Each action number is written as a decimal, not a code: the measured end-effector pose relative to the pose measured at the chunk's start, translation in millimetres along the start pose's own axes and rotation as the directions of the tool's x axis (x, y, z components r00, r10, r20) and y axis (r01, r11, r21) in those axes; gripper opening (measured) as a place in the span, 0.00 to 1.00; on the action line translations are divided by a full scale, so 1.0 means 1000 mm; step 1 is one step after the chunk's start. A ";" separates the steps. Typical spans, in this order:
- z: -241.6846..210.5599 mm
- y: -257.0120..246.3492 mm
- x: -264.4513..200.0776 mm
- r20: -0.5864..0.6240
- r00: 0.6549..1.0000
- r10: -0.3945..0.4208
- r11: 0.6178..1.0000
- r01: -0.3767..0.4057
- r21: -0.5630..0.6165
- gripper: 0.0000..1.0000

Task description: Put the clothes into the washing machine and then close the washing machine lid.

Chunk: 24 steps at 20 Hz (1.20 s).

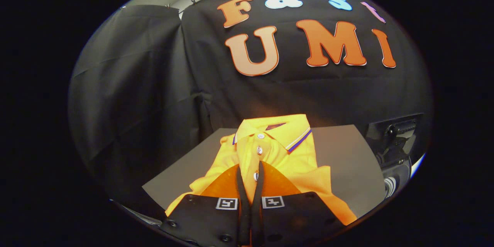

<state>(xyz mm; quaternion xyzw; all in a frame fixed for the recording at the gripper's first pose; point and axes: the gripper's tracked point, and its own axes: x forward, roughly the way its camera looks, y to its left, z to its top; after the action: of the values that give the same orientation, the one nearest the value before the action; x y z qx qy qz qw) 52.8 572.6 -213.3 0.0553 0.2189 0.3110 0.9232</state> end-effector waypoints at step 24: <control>0.133 -0.271 -0.198 0.266 0.962 -0.055 0.998 0.064 -0.028 0.09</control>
<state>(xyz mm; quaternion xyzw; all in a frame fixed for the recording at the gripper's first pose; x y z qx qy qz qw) 119.6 241.4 -84.8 0.0728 0.0893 0.2768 0.9540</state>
